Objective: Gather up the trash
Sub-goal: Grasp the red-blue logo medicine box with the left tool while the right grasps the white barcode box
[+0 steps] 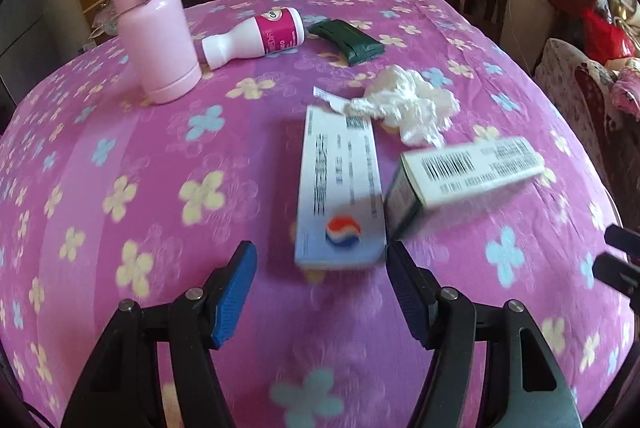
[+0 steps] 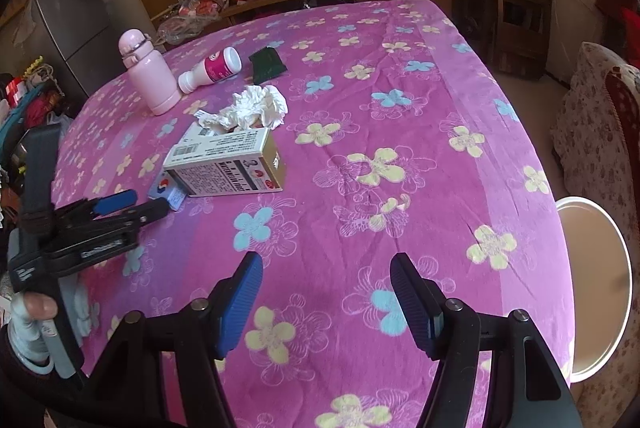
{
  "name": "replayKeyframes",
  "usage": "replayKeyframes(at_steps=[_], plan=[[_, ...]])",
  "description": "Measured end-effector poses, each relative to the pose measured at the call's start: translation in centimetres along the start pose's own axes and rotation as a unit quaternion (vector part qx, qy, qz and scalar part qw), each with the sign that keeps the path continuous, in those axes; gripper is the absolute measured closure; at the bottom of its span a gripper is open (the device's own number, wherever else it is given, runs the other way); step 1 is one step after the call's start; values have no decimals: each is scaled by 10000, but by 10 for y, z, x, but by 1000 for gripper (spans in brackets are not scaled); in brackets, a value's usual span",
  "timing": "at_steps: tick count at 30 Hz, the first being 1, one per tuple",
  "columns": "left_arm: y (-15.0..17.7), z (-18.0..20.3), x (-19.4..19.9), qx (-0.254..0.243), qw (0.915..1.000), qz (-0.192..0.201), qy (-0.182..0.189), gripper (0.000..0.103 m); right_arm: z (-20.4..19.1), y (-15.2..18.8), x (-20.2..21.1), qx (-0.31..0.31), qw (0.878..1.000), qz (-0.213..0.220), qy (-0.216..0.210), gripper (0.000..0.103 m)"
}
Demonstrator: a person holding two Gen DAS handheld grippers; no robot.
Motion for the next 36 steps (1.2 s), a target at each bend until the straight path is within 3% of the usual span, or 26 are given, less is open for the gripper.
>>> replayKeyframes(at_steps=[8, 10, 13, 16, 21, 24, 29, 36], plan=[[-24, -7, -22, 261, 9996, -37, 89, 35, 0, -17, -25, 7, 9996, -2, -291, 33], [-26, -11, -20, 233, 9997, 20, 66, 49, 0, -25, -30, -3, 9993, 33, -366, 33], [-23, -21, -16, 229, 9996, -27, 154, 49, 5, -40, -33, -179, 9982, 212, -522, 33], [-15, -35, -9, 268, 9995, -95, 144, 50, 13, -58, -39, -293, 9985, 331, -335, 33], [6, -60, 10, 236, 9995, -173, 71, 49, 17, -78, -70, -397, 9981, 173, -436, 33], [16, -72, 19, 257, 9995, -183, 56, 49, -3, -75, -79, -176, 9952, 21, -962, 33], [28, -96, 29, 498, 9986, -196, 27, 49, -39, -52, -77, 243, 9884, -230, -1479, 33], [36, -107, 38, 860, 9961, -180, 33, 50, -26, -57, -64, 103, 9917, 70, -1277, 33]])
Point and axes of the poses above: each gripper's, at about its wrist camera, not at the fingertips, and x roughly against the way its jaws point, z to its right, y to its underside, the point moved 4 cm from there along -x, roughly the way its jaws point, and after that the axes turned 11 degrees about x, right-handed, at the moved point
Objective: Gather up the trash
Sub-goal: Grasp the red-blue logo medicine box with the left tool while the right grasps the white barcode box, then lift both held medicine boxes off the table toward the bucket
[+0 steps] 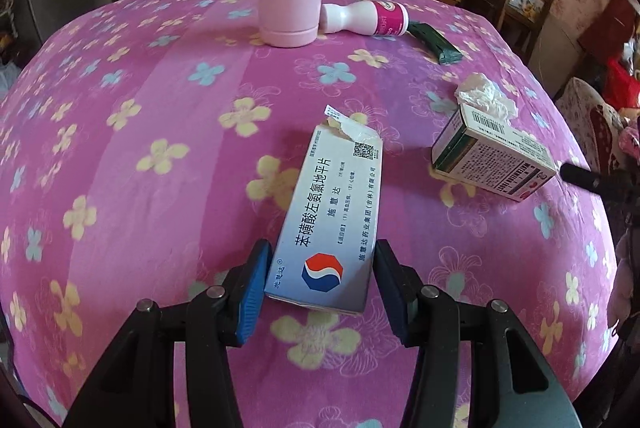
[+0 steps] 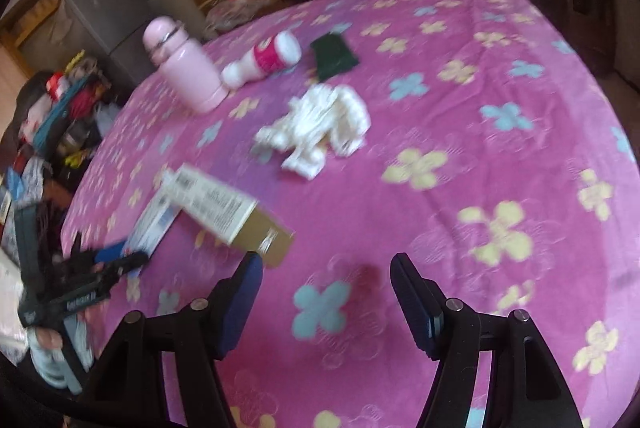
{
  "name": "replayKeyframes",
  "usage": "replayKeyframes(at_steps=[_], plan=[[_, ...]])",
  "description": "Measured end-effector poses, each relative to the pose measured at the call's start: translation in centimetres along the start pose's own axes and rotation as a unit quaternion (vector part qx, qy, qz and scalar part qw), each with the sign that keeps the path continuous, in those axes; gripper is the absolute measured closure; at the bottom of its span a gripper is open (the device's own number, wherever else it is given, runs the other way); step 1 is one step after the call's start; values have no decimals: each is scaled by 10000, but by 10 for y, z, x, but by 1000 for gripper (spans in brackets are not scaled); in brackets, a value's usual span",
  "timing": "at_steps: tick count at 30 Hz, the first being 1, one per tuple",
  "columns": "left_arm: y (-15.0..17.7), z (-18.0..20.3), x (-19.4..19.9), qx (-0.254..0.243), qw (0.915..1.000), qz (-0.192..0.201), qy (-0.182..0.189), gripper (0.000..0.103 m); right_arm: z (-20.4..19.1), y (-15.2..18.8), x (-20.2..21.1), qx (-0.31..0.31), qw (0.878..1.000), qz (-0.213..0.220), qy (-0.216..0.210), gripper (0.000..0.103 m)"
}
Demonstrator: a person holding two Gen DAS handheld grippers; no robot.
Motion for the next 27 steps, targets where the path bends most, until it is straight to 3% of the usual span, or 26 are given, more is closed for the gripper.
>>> replayKeyframes(at_steps=[5, 9, 13, 14, 16, 17, 20, 22, 24, 27], plan=[[10, 2, 0, -15, 9999, -88, -87, 50, -31, -24, 6, 785, 9960, 314, -291, 28], [11, 0, 1, 45, 9999, -122, -67, 49, -51, -36, -17, 1054, 9936, 98, -385, 28], [9, 0, 3, 14, 10000, -78, -58, 49, -59, -26, -38, 1103, 9928, -313, -356, 29], [8, 0, 3, 0, 9999, -60, -81, 48, -61, -21, -37, 1045, 9932, -352, -376, 32], [5, 1, 2, 12, 9999, 23, -117, 42, -67, -13, -31, 927, 9932, -438, -546, 54], [3, 2, 0, 6, 9999, 50, -130, 42, -71, -8, -28, 905, 9932, -504, -523, 54], [-2, 3, -4, -5, 9998, 80, -193, 42, -83, -2, -21, 1096, 9919, -429, -472, 53], [-5, 5, -9, -13, 9998, 14, -209, 42, -85, -5, -16, 1278, 9909, -364, -211, 38], [-8, 6, -13, -40, 9997, 1, -258, 42, -84, -13, -14, 1409, 9897, -228, 66, 33], [-14, 9, -19, -79, 9994, 15, -346, 42, -91, -24, -19, 1677, 9856, -202, 52, 33]])
Point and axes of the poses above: each gripper's, at about its wrist camera, not at the fingertips, and x roughly against the way its jaws point, z to its right, y to its underside, the point moved 4 cm from there along -x, roughly the way its jaws point, and after that the axes turned 11 degrees about x, right-handed, at the moved point
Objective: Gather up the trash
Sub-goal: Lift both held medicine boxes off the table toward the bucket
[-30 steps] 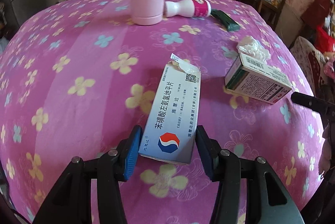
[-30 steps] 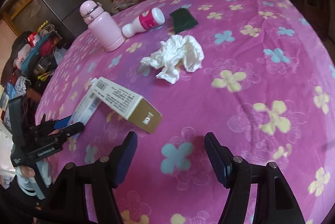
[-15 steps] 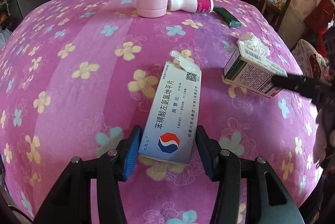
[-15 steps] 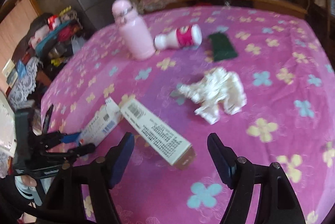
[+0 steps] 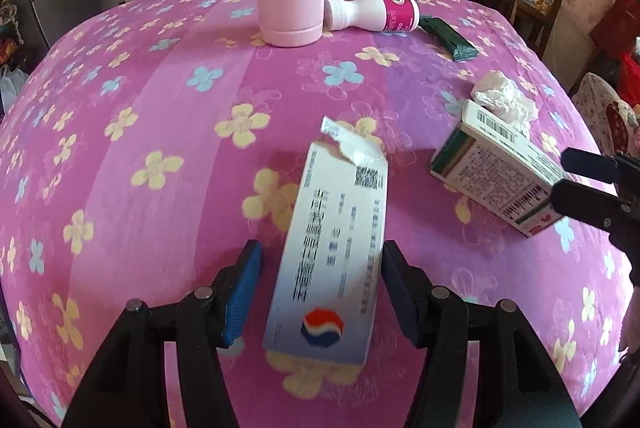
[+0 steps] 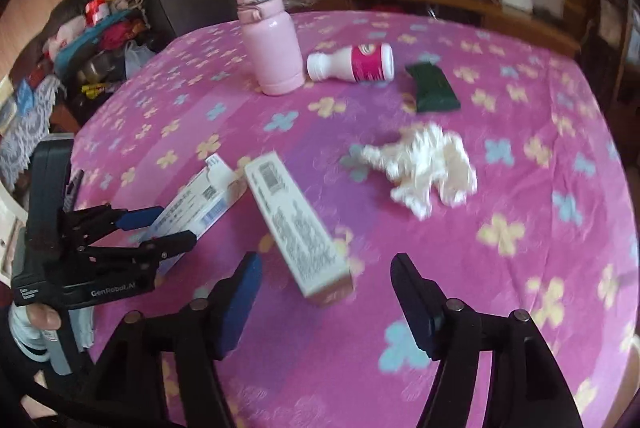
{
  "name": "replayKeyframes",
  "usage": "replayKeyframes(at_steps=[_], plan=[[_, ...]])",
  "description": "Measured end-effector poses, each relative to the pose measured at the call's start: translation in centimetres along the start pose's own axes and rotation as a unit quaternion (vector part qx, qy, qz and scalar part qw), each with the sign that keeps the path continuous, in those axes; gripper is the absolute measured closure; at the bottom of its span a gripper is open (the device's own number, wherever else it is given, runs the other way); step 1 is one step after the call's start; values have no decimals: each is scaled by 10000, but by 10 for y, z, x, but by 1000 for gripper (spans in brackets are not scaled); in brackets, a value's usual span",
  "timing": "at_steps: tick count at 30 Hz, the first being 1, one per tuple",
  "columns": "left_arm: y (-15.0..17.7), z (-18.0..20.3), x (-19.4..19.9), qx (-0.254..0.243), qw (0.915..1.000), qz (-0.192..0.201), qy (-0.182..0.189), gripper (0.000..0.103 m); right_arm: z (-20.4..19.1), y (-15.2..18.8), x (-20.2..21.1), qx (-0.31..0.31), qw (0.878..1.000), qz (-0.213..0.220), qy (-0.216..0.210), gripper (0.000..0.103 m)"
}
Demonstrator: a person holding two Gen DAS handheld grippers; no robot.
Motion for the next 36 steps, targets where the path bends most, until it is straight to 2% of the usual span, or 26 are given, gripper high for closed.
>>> replayKeyframes(at_steps=[4, 6, 7, 8, 9, 12, 16, 22, 36], plan=[[-5, 3, -3, 23, 10000, 41, -37, 42, -9, -16, -22, 231, 9994, -186, -165, 33], [-4, 5, -1, 48, 10000, 71, -11, 51, -11, -18, -35, 254, 9992, -265, -126, 33], [-3, 5, -1, 44, 10000, 33, 24, 52, -12, -18, -40, 245, 9992, -290, -95, 40], [-1, 7, 1, 50, 9999, 21, 84, 52, -12, -16, -43, 224, 9992, -324, -66, 51], [0, 8, 2, 49, 9999, 19, 112, 52, -12, -13, -44, 172, 9991, -364, -94, 68], [7, 15, 11, 21, 9997, 108, 205, 52, -10, 0, -36, -26, 9995, -296, -58, 73], [14, 30, 25, 55, 9990, 178, 404, 52, -1, 18, -12, -336, 9993, -142, 14, 74], [26, 69, 47, -194, 9975, 303, 605, 52, 8, 48, 36, -589, 9976, 116, 334, 74], [59, 151, 74, -841, 9926, 397, 775, 52, 34, 110, 109, -1075, 9902, 345, 817, 74]])
Point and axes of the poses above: each gripper's, at about its wrist camera, not at the fingertips, and x roughly against the way its jaws point, z to its right, y to its underside, the point moved 4 cm from there along -x, roughly the way its jaws point, and after that the axes turned 11 degrees about x, right-handed, at the moved point
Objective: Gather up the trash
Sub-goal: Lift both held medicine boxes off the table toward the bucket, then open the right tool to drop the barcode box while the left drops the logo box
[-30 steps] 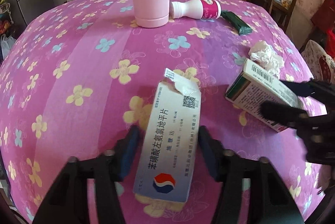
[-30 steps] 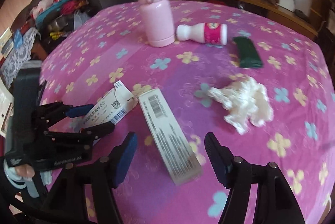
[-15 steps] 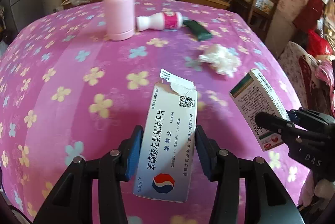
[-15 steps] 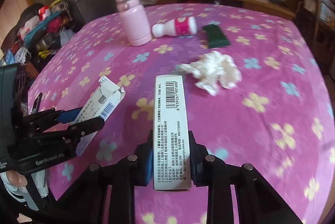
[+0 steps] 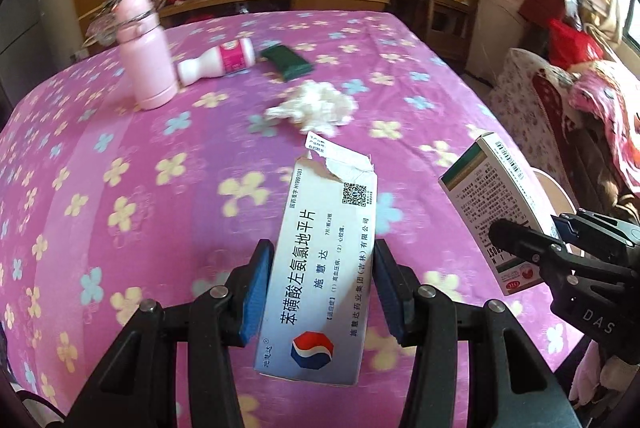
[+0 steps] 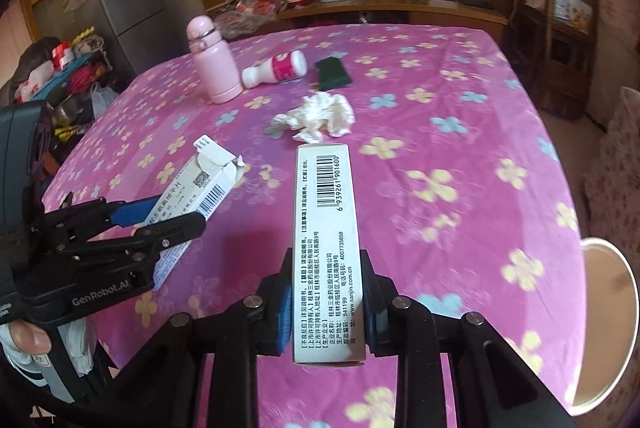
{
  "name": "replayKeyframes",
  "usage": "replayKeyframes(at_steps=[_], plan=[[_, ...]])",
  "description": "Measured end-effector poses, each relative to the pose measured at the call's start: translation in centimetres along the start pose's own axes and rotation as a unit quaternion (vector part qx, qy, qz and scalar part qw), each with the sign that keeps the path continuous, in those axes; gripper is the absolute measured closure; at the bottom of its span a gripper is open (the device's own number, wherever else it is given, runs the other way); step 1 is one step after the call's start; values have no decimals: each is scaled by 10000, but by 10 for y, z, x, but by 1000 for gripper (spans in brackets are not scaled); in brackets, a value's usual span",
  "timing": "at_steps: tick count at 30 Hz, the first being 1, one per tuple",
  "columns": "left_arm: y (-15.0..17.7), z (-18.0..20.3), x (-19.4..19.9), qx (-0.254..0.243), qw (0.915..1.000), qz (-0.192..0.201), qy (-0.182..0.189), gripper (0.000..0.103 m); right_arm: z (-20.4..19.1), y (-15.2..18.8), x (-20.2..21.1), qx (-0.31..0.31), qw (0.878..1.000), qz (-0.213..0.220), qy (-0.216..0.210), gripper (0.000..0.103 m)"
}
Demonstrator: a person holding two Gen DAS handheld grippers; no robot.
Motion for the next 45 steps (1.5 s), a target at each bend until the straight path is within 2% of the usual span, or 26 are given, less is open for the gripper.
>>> replayKeyframes(at_steps=[14, 23, 38, 45], plan=[[10, 112, -1, -723, 9964, -28, 443, 52, 85, 54, 58, -720, 9953, 134, 637, 74], [19, 178, -13, -1120, 9912, -146, 694, 52, 144, 92, 87, -1295, 9858, 141, 1057, 74], [33, 259, -46, -1471, 9822, -538, 1035, 52, 218, 143, 96, -2091, 9677, -71, 1407, 74], [38, 282, -60, -1533, 9793, -682, 1133, 52, 243, 164, 93, -2401, 9583, -209, 1535, 74]])
Point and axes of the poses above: each gripper's, at about its wrist camera, not at the fingertips, and x roughly against the way its jaws point, z to its right, y to its underside, the point moved 4 cm from there along -x, roughly the way its jaws point, and after that the axes turned 11 degrees about x, right-handed, at the moved point
